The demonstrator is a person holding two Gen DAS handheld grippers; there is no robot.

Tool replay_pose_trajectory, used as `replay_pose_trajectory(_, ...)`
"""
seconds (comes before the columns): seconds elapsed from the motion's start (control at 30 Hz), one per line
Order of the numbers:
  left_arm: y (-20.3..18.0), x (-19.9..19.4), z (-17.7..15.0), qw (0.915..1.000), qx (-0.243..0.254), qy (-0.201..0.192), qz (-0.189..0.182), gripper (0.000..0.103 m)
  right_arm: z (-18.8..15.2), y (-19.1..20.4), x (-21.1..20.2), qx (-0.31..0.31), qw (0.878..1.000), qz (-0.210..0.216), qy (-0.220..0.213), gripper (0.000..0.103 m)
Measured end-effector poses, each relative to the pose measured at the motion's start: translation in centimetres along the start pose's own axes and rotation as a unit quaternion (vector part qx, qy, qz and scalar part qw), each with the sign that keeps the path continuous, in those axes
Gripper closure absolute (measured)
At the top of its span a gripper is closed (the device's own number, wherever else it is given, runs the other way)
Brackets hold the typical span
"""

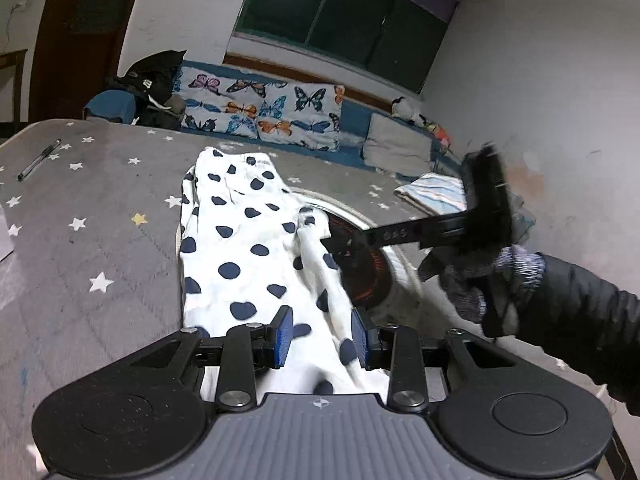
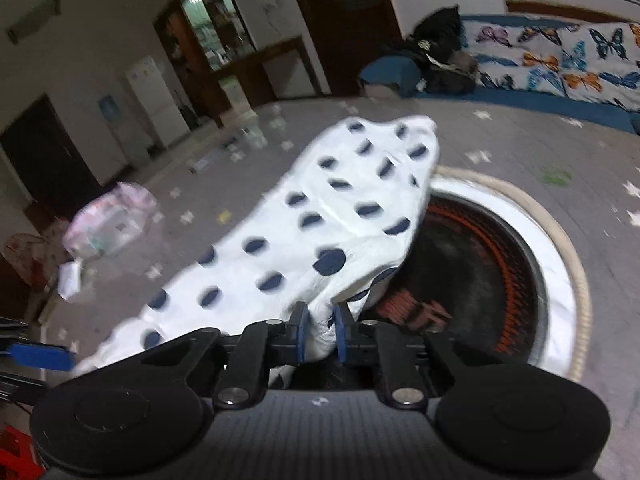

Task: Fold clothes
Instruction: 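Open both tools and smooth the folded trousers flat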

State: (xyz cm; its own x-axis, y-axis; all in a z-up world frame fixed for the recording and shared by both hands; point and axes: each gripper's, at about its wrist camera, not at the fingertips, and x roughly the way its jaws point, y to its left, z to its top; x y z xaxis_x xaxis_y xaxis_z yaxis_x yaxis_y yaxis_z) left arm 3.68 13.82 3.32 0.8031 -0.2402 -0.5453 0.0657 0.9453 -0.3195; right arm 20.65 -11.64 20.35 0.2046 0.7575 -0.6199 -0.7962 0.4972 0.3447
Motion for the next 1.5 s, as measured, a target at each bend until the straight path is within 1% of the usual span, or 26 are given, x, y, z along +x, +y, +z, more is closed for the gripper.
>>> replay_pose_trajectory(0.07, 0.1, 1.1, 0.2, 1.0000, 0.002, 0.007, 0.002, 0.068, 0.4, 0.7, -0.1, -0.004, 1.000, 0.019, -0.009, 0.090)
replay_pose_trajectory(0.13, 0.3, 2.1, 0.3, 0.9999, 0.003, 0.014, 0.006, 0.068, 0.4, 1.3, 0.1, -0.011, 0.999, 0.031, -0.002, 0.089)
replay_pose_trajectory(0.17, 0.4, 2.5, 0.2, 0.9998, 0.002, 0.017, 0.008, 0.068, 0.3, 1.7, 0.3, -0.018, 0.999, 0.033, 0.003, 0.088)
replay_pose_trajectory(0.33, 1.1, 3.7, 0.0, 0.9994, -0.005, 0.030, 0.016, 0.068, -0.6, 2.3, -0.5, -0.029, 0.999, 0.040, 0.014, 0.086)
replay_pose_trajectory(0.4, 1.4, 3.9, -0.2, 0.9992, -0.008, 0.033, 0.019, 0.068, -1.2, 1.9, -1.6, -0.033, 0.999, 0.034, 0.013, 0.086)
replay_pose_trajectory(0.5, 1.8, 4.2, -0.4, 0.9989, -0.013, 0.039, 0.023, 0.068, -1.9, 1.0, -3.0, -0.035, 0.999, 0.012, 0.012, 0.086)
replay_pose_trajectory(0.67, 2.6, 4.7, -0.7, 0.9982, -0.021, 0.048, 0.031, 0.068, -2.7, -2.0, -3.2, -0.010, 0.999, -0.028, 0.021, 0.085)
replay_pose_trajectory(0.77, 2.7, 4.8, -0.8, 0.9979, -0.023, 0.051, 0.033, 0.068, -2.6, -2.7, -2.4, -0.004, 1.000, -0.023, 0.020, 0.084)
replay_pose_trajectory(0.8, 2.7, 4.8, -0.8, 0.9978, -0.024, 0.052, 0.033, 0.068, -2.5, -2.7, -2.1, -0.006, 1.000, -0.020, 0.021, 0.082)
replay_pose_trajectory(0.83, 2.7, 4.9, -0.8, 0.9978, -0.024, 0.052, 0.034, 0.068, -2.5, -2.7, -1.9, -0.008, 1.000, -0.019, 0.022, 0.076)
replay_pose_trajectory(0.87, 2.7, 4.9, -0.8, 0.9977, -0.024, 0.053, 0.034, 0.068, -2.5, -2.7, -1.6, -0.010, 1.000, -0.014, 0.022, 0.075)
replay_pose_trajectory(1.13, 2.6, 5.0, -0.8, 0.9976, -0.023, 0.054, 0.035, 0.068, -2.2, -2.5, -0.9, -0.012, 1.000, 0.012, 0.010, 0.075)
replay_pose_trajectory(1.3, 2.6, 5.0, -0.8, 0.9977, -0.022, 0.054, 0.035, 0.068, -1.8, -2.5, -1.0, -0.015, 1.000, 0.017, 0.001, 0.075)
replay_pose_trajectory(1.4, 2.6, 5.0, -0.8, 0.9977, -0.022, 0.054, 0.035, 0.068, -1.6, -2.3, -0.4, -0.015, 1.000, 0.020, 0.008, 0.075)
replay_pose_trajectory(1.47, 2.6, 5.0, -0.8, 0.9977, -0.023, 0.054, 0.035, 0.068, -1.5, -2.2, 0.0, -0.015, 1.000, 0.022, 0.013, 0.077)
replay_pose_trajectory(1.5, 2.6, 5.1, -0.8, 0.9977, -0.022, 0.054, 0.035, 0.068, -1.5, -2.1, -0.2, -0.018, 1.000, 0.017, 0.012, 0.080)
